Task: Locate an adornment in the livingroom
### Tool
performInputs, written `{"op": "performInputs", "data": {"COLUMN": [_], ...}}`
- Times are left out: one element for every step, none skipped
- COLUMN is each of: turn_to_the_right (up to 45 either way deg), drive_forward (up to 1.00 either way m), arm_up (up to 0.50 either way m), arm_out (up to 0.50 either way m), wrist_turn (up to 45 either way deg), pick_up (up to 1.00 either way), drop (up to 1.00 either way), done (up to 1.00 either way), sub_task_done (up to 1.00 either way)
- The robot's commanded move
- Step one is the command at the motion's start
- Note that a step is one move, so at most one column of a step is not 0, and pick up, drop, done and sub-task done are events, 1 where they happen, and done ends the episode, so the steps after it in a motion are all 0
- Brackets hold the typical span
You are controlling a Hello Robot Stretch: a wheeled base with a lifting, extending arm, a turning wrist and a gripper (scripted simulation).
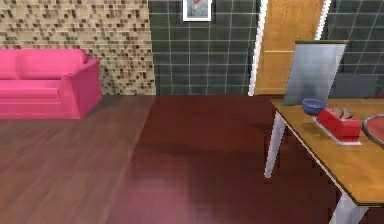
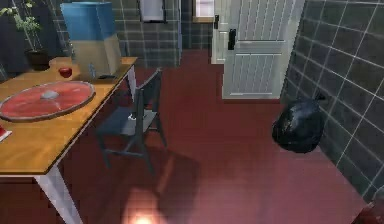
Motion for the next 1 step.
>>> {"op": "performInputs", "data": {"turn_to_the_right": [-45.0], "drive_forward": [0.0], "arm_up": [0.0], "arm_out": [0.0], "wrist_turn": [0.0], "pick_up": [0.0], "drop": [0.0], "done": [0.0], "sub_task_done": [0.0]}}
